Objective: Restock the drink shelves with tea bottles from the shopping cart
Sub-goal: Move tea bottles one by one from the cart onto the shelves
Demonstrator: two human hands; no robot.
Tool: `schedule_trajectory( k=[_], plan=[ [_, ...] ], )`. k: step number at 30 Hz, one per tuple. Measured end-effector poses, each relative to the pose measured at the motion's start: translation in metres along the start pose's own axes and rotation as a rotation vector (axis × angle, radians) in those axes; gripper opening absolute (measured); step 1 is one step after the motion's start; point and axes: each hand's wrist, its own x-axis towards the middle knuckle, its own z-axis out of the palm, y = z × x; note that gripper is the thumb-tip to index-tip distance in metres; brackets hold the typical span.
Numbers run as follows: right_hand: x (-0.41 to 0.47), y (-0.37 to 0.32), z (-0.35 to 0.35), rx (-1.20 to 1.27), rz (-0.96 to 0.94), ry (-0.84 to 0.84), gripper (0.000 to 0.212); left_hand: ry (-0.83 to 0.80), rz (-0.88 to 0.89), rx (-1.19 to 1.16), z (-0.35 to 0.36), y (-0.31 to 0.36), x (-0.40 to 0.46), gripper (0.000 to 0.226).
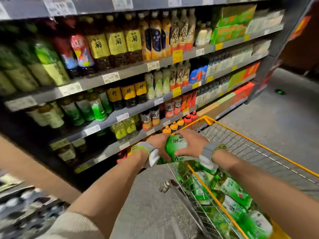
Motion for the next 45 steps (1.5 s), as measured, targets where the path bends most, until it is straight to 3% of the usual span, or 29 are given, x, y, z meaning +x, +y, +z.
schedule_trajectory(
  k=[4,9,15,18,24,27,35,45],
  plan=[
    [0.011,-0.03,-0.005,-0.165,-0.033,0.044,0.104,0.089,-0.099,-0.053,-0.009,-0.039,-0.042,0.093],
    [0.026,-0.063,-0.002,-0.126,-0.014,0.139,0.104,0.229,-0.268,-0.245,-0.016,-0.084,-0.094,0.088],
    [0.048,-0.111,0.012,0.486,-0.005,0.023,0.118,0.318,-0.416,-0.427,-0.015,-0.123,-0.126,0.083],
    [0.073,-0.132,0.028,0.567,-0.016,-0.103,0.103,0.334,-0.473,-0.49,-0.01,-0.144,-0.129,0.083],
    [0.129,-0.153,0.061,0.646,-0.032,-0.125,0.109,0.366,-0.572,-0.623,0.013,-0.192,-0.121,0.09],
    [0.152,-0.159,0.077,0.663,-0.062,-0.102,0.103,0.38,-0.599,-0.642,0.025,-0.213,-0.112,0.086],
    [0.251,-0.151,0.169,0.579,-0.136,-0.025,0.059,0.538,-0.658,-0.685,0.102,-0.301,-0.053,0.086],
    [0.351,-0.142,0.284,0.515,-0.198,0.127,0.057,0.724,-0.642,-0.538,0.179,-0.406,0.013,0.09]
  ],
)
